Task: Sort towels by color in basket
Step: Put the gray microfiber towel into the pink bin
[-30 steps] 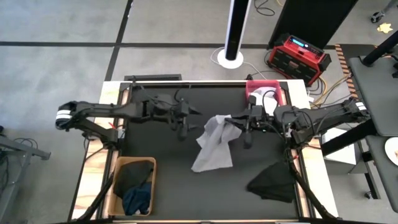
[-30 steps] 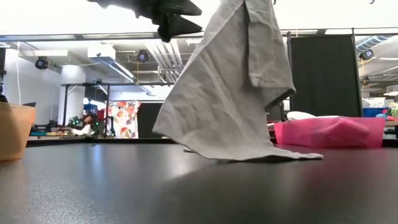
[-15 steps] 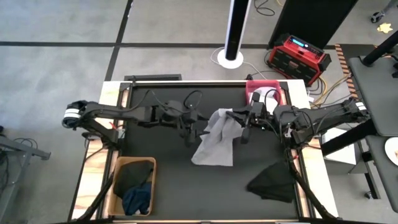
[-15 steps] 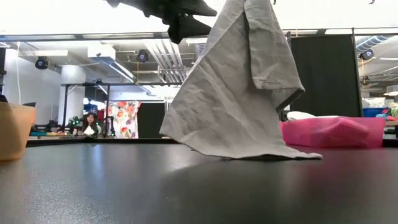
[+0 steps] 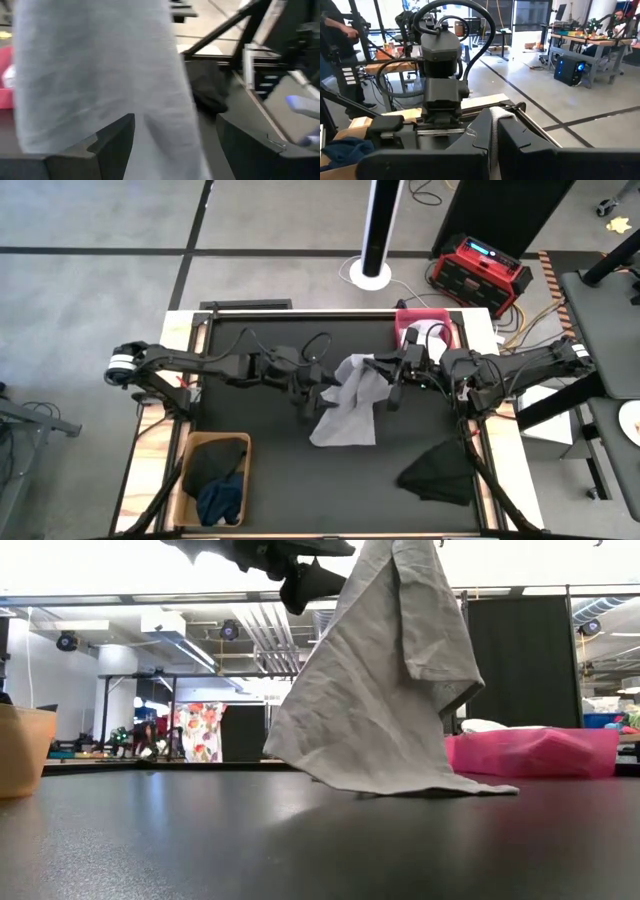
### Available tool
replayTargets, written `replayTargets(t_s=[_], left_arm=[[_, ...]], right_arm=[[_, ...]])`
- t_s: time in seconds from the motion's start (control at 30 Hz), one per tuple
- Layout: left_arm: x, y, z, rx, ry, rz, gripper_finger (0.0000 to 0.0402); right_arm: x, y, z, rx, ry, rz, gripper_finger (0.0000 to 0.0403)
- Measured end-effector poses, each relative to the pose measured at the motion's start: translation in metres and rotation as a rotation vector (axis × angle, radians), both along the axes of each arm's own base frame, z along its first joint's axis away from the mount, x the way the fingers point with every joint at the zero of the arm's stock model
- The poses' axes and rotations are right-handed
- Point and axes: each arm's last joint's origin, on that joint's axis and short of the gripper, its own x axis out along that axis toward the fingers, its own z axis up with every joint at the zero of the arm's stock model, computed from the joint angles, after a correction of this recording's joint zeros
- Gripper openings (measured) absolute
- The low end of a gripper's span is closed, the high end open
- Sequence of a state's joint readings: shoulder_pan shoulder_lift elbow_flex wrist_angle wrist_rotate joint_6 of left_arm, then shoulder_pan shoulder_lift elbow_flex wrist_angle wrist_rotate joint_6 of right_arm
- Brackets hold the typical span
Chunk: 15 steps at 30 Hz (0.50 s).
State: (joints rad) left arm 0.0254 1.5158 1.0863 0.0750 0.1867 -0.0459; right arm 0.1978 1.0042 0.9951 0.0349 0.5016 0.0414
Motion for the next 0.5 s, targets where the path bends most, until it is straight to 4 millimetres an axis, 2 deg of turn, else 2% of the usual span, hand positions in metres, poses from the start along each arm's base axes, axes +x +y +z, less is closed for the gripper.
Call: replayTargets(t_s=[0.1, 0.27, 0.5], left_arm=[[0.0, 0.0, 0.001, -0.007, -0.002, -0.005, 0.0265], [0.005, 0.003, -0.005, -0.003, 0.004, 0.111, 0.0265], [0.02, 0.001, -0.017, 0.0, -0.046, 0.107, 0.0252]], right_arm=[[0.0, 0.0, 0.0, 0.0, -0.001, 0.0, 0.0009], [0.0, 0.0, 0.001, 0.002, -0.015, 0.0, 0.0009], [0.006, 0.001, 0.0, -0.007, -0.029, 0.001, 0.0009]])
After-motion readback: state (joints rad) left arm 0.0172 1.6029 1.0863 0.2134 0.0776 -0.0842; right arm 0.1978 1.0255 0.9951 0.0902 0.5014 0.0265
